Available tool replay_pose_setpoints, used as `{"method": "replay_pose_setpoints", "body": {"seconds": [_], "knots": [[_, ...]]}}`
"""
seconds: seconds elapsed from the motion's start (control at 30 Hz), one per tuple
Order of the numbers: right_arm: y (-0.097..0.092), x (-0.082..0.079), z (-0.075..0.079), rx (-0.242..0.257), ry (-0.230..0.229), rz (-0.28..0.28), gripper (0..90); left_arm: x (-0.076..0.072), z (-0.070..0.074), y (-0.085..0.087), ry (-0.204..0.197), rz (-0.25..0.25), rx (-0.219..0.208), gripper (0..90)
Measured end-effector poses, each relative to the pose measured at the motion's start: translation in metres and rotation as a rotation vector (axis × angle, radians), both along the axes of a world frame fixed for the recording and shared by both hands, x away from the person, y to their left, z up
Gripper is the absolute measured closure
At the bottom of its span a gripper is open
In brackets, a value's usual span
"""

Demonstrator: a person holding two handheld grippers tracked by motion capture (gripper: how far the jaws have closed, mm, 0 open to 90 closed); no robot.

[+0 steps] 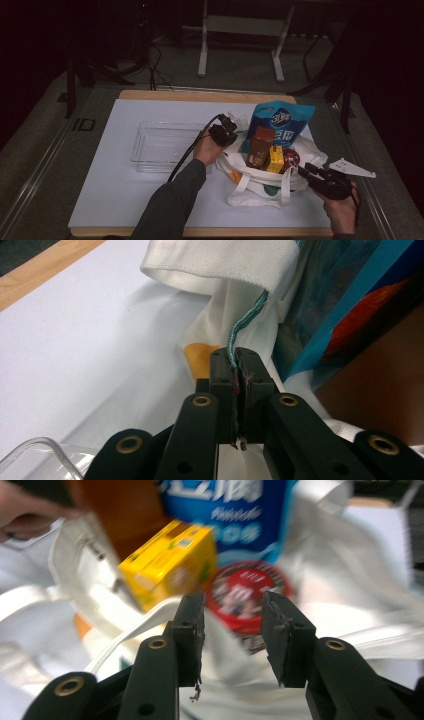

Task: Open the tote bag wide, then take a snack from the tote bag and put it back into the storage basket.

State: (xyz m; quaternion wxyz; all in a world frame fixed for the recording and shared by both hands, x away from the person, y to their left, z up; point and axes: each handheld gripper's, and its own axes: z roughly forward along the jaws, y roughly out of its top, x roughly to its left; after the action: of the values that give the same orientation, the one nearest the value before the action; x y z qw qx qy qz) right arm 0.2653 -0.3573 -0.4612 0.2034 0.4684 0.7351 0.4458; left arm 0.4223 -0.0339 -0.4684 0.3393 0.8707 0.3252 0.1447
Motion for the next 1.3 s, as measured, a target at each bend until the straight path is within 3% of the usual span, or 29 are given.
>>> {"method": "replay_pose_setpoints", "body": {"seconds": [0.03, 0.07, 0.13, 0.27, 0.37, 0.43, 0.87, 1.1, 1.3], "knots": [[0.000, 0.000, 0.000, 0.000, 0.000, 0.000, 63.5, -0.001, 0.000, 0.001, -0.002, 0.000, -0.007, 86.9], [0.004, 0.001, -0.011, 0.023, 0.038, 0.004, 68.8, -0.001, 0.000, 0.001, -0.002, -0.001, -0.009, 86.8], [0.007, -0.001, -0.019, 0.033, 0.054, 0.015, 75.6, -0.001, 0.000, 0.002, -0.002, 0.000, -0.011, 86.7], [0.014, 0.001, -0.033, -0.033, 0.098, 0.018, 81.8, 0.000, 0.001, 0.003, 0.003, 0.001, -0.015, 86.1], [0.019, 0.003, -0.042, -0.036, 0.121, 0.023, 83.1, 0.000, 0.001, 0.004, 0.001, 0.003, -0.014, 85.8], [0.024, 0.002, -0.050, -0.069, 0.134, 0.017, 83.3, 0.000, 0.001, 0.004, 0.003, 0.006, -0.021, 85.6], [0.030, -0.001, -0.061, -0.081, 0.116, -0.019, 83.0, -0.003, 0.002, 0.006, -0.014, 0.006, -0.025, 84.5], [0.030, -0.001, -0.062, -0.078, 0.108, -0.023, 83.2, -0.008, 0.008, 0.009, -0.034, -0.015, -0.032, 78.7], [0.030, -0.001, -0.063, -0.077, 0.104, -0.022, 83.4, -0.014, 0.021, 0.013, -0.071, -0.023, -0.075, 70.3]]}}
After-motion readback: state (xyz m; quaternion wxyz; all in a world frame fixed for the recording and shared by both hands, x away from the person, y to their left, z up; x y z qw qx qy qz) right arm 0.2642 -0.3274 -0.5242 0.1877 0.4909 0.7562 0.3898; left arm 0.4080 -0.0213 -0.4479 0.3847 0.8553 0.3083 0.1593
